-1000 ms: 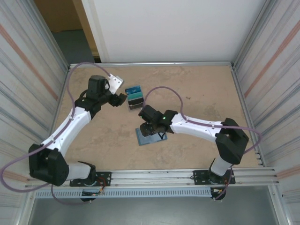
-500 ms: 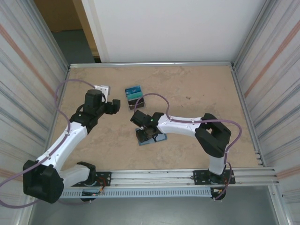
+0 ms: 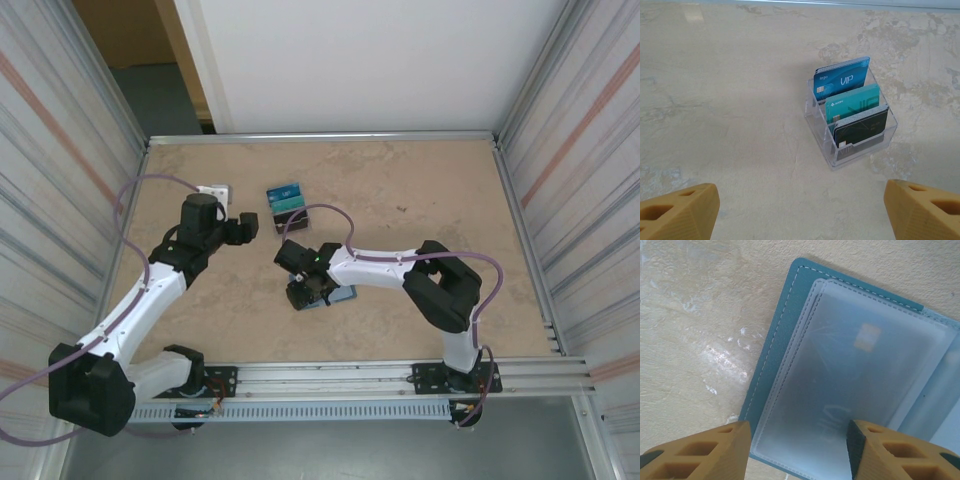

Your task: Take the credit cards out of the card holder

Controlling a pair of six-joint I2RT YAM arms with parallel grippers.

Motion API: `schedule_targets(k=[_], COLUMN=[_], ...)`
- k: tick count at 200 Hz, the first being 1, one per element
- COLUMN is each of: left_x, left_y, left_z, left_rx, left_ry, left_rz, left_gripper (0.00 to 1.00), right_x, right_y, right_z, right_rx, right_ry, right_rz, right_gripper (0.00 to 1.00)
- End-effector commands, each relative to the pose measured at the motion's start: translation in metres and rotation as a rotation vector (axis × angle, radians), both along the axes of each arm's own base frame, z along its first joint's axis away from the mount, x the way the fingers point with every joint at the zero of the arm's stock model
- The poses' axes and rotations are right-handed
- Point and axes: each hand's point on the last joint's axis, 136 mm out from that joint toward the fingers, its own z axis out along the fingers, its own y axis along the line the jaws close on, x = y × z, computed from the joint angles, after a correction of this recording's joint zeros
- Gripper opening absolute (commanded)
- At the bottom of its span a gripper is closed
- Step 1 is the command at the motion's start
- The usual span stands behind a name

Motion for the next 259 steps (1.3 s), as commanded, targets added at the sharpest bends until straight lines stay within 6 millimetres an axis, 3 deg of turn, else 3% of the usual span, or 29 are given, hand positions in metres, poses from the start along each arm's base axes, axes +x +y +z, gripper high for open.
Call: schedule_targets(k=[1, 51, 95, 167, 221, 259], left_x=[-0.002, -0.002, -0.002, -0.007, -0.01, -0.013], left_y=[-0.004, -0.005, -0.008, -0.012, -0.028, -0.046], left_z=[0.006, 0.008, 0.011, 0.01, 0.009, 0.003], left_rx=[-0.031, -0.03, -0.035, 0.004, 0.123, 0.157], left_ry=[-0.026, -0.027, -0.031, -0.034, -0.038, -0.039], left_rz=[-0.009, -0.022, -0.04, -0.06, -0.084, -0.139], left_gripper=[0.86, 0.86, 0.86, 0.95, 0.97, 0.99], right_x=[-0.002, -0.003, 0.001, 0.014, 0.026, 0.03], right_y=[0.0, -0.012, -0.016, -0.019, -0.026, -0.034], right_z=[-0.007, -0.019, -0.017, 0.0, 0.022, 0.028], right_rx=[-0.022, -0.05, -0.044, -0.011, 0.046, 0.127], right_ry=[0.013, 0.027, 0.02, -0.028, -0.077, -0.062], right_rz=[0.006, -0.023, -0.047, -0.092, -0.158, -0.216], right_gripper=[0.52, 0.48, 0.35, 0.17, 0.05, 0.04])
